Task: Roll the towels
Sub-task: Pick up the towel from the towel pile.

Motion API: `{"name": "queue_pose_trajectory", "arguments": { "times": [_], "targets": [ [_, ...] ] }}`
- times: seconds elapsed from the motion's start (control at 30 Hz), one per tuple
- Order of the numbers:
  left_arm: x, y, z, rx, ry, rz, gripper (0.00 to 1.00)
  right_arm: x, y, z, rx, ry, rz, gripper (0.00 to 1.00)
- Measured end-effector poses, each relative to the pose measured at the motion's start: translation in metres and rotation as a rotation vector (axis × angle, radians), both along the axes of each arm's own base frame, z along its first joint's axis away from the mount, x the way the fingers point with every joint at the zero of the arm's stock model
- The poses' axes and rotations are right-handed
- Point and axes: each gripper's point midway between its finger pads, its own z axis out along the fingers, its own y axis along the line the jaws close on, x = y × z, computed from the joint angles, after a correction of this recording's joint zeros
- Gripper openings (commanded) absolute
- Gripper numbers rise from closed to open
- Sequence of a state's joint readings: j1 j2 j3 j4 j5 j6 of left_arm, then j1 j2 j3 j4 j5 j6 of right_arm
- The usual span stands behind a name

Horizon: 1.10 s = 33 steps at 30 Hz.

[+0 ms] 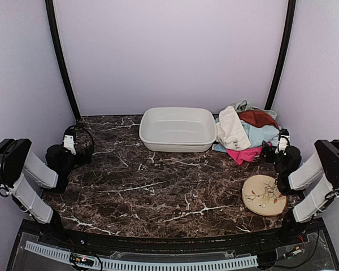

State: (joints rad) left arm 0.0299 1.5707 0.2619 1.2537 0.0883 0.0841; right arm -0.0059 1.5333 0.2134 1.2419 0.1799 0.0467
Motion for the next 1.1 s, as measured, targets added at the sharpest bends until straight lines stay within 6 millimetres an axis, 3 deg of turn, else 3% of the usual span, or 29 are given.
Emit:
{"name": "queue_pose_trajectory", "arguments": {
  "times": [0.3, 0.43, 0.5, 0.57, 0.67, 0.73, 0.83, 0.9, 1.0, 1.1],
  "targets": [
    [0.000, 0.000, 0.000, 0.000, 0.000, 0.000, 0.99, 0.000, 0.000, 0.000, 0.000, 0.000, 0.000, 1.00],
    [0.000, 0.001, -0.001, -0.002, 0.005, 0.007, 0.99, 0.003, -0.013, 0.001, 0.012, 0.044, -0.085, 1.00],
    [0.005, 0.005, -0.003, -0.013, 0.044, 0.028, 0.99, 0.014, -0.023, 0.020, 0.019, 0.054, -0.146, 1.00],
    [0.020, 0.010, 0.006, -0.012, 0.091, 0.036, 0.99, 0.037, -0.031, 0.060, 0.029, 0.036, -0.198, 1.00],
    [0.055, 0.012, 0.044, 0.011, 0.135, 0.014, 0.99, 0.061, -0.038, 0.113, 0.085, -0.013, -0.248, 1.00],
    [0.067, 0.010, 0.071, 0.027, 0.158, -0.017, 0.99, 0.070, -0.038, 0.139, 0.145, -0.030, -0.243, 1.00],
    [0.065, 0.000, 0.092, 0.035, 0.213, -0.085, 0.99, 0.082, -0.019, 0.151, 0.198, -0.012, -0.122, 0.96],
    [0.057, -0.007, 0.092, 0.032, 0.272, -0.129, 0.99, 0.097, -0.003, 0.150, 0.216, 0.037, -0.051, 0.90],
    [0.046, -0.016, 0.086, 0.026, 0.360, -0.181, 0.99, 0.142, 0.047, 0.148, 0.226, 0.122, 0.092, 0.81],
    [0.034, -0.020, 0.074, 0.022, 0.445, -0.212, 0.99, 0.162, 0.112, 0.114, 0.219, 0.247, 0.230, 0.75]
  ]
}}
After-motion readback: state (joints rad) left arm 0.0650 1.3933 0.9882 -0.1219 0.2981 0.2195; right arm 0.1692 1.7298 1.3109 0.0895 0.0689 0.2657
